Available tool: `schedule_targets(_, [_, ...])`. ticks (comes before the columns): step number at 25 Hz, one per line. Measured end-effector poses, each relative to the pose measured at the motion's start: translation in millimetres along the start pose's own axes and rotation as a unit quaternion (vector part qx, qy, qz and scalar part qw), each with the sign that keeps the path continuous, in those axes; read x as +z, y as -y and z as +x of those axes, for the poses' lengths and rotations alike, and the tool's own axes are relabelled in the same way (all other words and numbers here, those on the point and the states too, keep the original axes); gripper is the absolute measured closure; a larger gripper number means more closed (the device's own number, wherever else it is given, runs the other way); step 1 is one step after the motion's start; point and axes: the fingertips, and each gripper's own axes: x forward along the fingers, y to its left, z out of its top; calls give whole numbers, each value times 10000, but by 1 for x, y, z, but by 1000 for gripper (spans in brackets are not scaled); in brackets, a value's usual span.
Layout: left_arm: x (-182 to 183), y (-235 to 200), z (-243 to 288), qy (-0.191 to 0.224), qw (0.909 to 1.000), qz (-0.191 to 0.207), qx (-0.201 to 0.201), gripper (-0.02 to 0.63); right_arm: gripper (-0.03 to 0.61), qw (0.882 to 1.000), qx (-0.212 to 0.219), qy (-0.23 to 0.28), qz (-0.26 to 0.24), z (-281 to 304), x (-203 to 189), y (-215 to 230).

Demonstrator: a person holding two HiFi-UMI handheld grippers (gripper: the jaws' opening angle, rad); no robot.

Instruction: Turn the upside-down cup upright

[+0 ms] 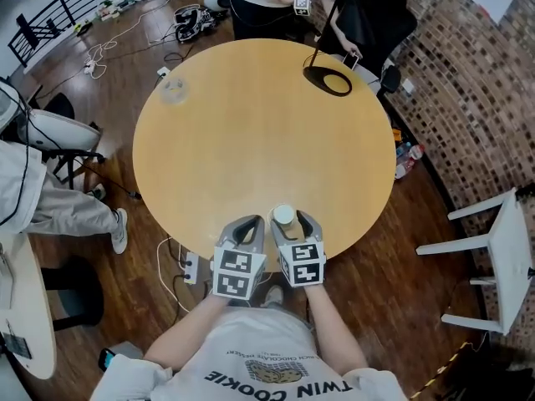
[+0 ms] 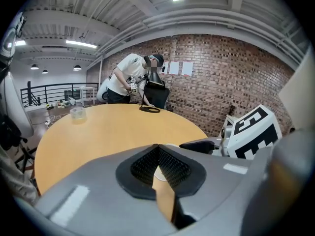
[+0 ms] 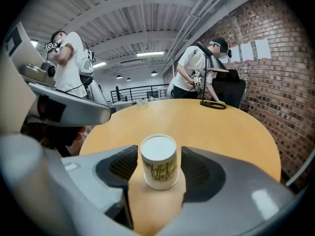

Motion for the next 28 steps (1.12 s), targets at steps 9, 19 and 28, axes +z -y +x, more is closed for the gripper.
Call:
schedule_targets(9, [1, -19, 11, 9, 9996, 15, -280, 607, 316, 9992, -148, -360, -44, 25, -19, -2])
schedule_targets(19, [1, -29, 16, 38, 9994, -75, -341, 607, 316, 9807, 195, -939, -1704, 25, -7, -10])
schedule_targets(28, [5, -32, 18, 105, 9990, -232, -371, 607, 316, 8722, 1326, -2608, -3921, 11, -11, -18])
